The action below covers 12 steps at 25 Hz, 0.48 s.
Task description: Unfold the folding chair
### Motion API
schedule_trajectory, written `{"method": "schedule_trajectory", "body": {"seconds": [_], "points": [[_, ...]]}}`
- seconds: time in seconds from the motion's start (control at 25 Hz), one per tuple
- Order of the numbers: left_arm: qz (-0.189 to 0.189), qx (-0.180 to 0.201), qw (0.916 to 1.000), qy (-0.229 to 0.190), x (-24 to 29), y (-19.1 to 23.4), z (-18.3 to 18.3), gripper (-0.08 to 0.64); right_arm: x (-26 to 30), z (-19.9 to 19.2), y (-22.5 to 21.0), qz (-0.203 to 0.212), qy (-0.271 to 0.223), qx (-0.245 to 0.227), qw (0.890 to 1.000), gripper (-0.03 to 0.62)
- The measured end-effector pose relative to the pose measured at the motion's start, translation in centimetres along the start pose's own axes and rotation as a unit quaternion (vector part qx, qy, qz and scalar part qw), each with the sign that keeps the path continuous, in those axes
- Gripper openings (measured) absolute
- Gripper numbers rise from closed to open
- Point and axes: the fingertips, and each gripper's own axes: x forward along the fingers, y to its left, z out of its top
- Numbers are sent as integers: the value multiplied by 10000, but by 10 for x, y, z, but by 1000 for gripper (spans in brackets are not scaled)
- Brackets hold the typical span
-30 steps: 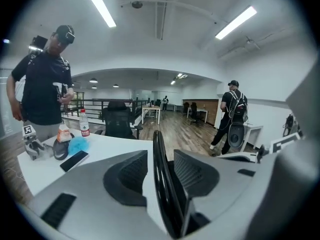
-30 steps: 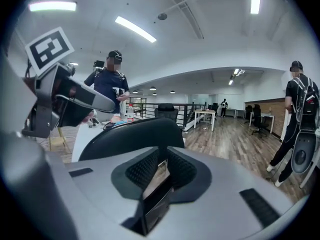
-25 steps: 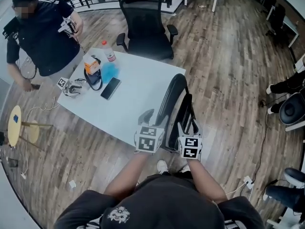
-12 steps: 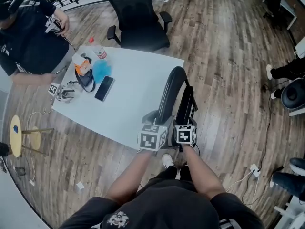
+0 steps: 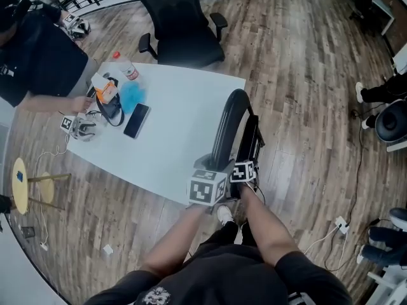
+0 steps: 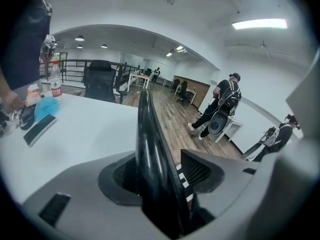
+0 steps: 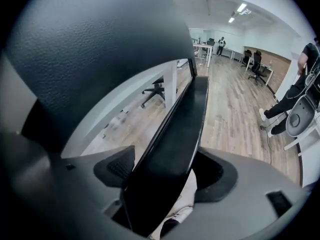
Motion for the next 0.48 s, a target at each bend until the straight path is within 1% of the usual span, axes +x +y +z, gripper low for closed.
{"method": "schedule_trajectory", "body": {"seconds": [0.2,0.28,0.4,0.48], "points": [[-23,23,10000,-57,1,0,3,224,3,0,-2,-5,166,100,9998,342],[-73,40,9999,-55,0,-3,3,201,1,0,-1,13,144,-32,9999,342],[-143,23,9999,-34,0,-5,3,195,-2,0,-3,-2,85,-300,9995,342],[-161,7,9999,-12,0,-5,2,192,-6,0,-8,-23,20,-256,9997,342]]}}
